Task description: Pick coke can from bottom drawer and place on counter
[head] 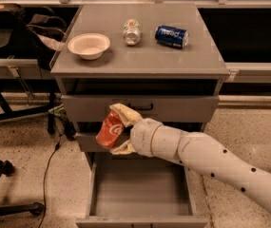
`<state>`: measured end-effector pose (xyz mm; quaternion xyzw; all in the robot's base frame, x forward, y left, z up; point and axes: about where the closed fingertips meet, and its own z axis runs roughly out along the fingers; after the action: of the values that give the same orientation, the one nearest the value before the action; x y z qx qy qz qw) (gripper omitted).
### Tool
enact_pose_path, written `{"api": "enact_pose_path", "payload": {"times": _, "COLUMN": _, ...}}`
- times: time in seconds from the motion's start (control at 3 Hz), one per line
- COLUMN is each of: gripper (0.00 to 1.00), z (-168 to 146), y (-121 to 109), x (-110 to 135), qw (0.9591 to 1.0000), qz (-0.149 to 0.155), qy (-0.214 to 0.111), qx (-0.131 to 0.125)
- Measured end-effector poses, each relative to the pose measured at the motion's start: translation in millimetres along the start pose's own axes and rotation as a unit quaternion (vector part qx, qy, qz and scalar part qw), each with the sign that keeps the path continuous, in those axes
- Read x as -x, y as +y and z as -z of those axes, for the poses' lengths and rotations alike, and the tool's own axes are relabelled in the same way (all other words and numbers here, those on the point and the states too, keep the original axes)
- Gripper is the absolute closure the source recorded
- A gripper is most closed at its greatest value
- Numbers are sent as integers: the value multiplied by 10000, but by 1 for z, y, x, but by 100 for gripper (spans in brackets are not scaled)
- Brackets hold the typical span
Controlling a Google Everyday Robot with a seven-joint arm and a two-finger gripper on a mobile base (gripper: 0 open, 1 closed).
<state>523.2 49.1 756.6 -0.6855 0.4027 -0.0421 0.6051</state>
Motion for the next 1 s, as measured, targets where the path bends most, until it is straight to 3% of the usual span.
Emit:
{"api": "enact_pose_path", "payload": {"times": 0.33, "gripper": 100, "z": -3, "y": 6, "x": -2, "qw": 9999, "qz": -121, "qy": -19, "qx": -26}}
{"api": "enact_pose_path", "payload": {"times": 0.67, "gripper": 100, "z": 1, "y": -9, "x": -9, "qw": 9997, "qz": -111, "qy": 119, "qx": -208}}
{"api": "enact_pose_path", "payload": {"times": 1.0, "gripper": 100, "z": 13, "y": -47, "x": -19, "qw": 9983, "qz": 76, "qy": 329, "qx": -469}}
